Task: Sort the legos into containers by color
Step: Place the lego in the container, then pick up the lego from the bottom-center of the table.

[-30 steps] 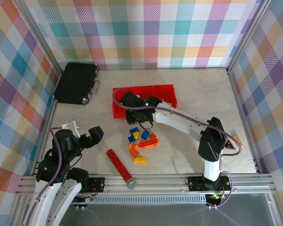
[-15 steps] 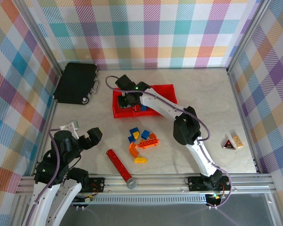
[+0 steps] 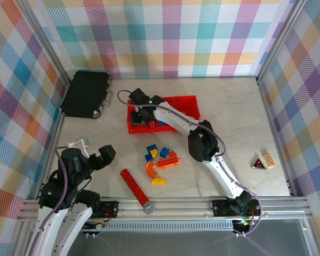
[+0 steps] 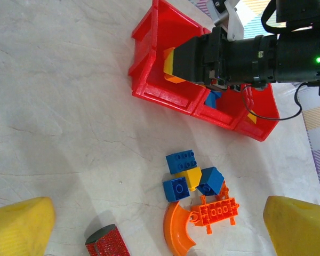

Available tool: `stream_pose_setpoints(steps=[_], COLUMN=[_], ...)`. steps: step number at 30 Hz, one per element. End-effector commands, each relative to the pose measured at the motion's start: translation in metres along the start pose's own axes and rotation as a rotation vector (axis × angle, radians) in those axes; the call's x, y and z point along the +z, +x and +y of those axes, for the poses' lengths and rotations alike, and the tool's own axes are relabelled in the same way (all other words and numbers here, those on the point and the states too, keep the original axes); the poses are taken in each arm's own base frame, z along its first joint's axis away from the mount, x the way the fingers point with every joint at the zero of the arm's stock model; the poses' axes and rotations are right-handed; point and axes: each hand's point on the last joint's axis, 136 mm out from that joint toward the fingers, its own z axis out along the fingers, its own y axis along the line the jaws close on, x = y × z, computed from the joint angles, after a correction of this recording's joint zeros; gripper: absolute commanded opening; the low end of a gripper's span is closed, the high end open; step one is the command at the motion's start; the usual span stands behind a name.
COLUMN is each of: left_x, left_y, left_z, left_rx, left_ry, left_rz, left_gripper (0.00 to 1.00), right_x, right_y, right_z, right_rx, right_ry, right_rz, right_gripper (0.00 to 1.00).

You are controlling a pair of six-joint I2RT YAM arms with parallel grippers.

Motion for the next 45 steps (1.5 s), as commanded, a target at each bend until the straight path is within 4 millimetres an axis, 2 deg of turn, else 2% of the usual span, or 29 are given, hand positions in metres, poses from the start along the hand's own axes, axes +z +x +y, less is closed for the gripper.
stream_pose_setpoints(steps=[1, 6, 16, 19, 24, 29, 33, 36, 41, 45], left_x=[0.000, 0.003, 0.004, 0.003, 0.003, 0.003, 0.004, 0.004, 0.005, 0.005], left_y=[-0.003, -0.003, -0.002, -0.002, -0.002, -0.002, -0.002, -0.002, -0.002, -0.002], left_z=[-0.003, -0.002, -0.001, -0.001, -0.001, -0.002, -0.002, -0.003, -0.004, -0.007], left_rx=[-0.009, -0.011, -0.011, -0.011, -0.010, -0.010, -0.011, -0.009, -0.006, -0.003], left_ry=[0.010, 0.006, 0.001, 0.003, 0.002, 0.005, 0.007, 0.010, 0.021, 0.034], left_rz=[-0.013, -0.015, -0.008, -0.009, -0.010, -0.007, -0.005, -0.007, -0.006, -0.006], left_gripper=[1.00, 1.00, 0.99, 1.00, 1.00, 1.00, 1.00, 1.00, 1.00, 1.00], right_x=[-0.006, -0.009, -0.024, -0.037, -0.077, -0.115, -0.141, -0.155, -0.161, -0.156], right_y=[-0.013, -0.014, -0.020, -0.023, -0.027, -0.020, -0.005, 0.016, 0.061, 0.103], right_z=[0.004, 0.002, 0.004, 0.007, 0.019, 0.015, 0.002, -0.009, -0.036, -0.064], right_rx=[0.012, 0.004, 0.000, 0.004, 0.015, 0.047, 0.122, 0.213, 0.414, 0.586], right_ry=[-0.024, -0.013, -0.014, -0.023, -0.068, -0.050, -0.025, -0.026, 0.019, 0.112], right_rz=[-0.037, -0.043, -0.064, -0.072, -0.094, -0.120, -0.171, -0.207, -0.231, -0.251], right_gripper=[0.31, 0.39, 0.46, 0.46, 0.49, 0.55, 0.67, 0.70, 0.70, 0.71])
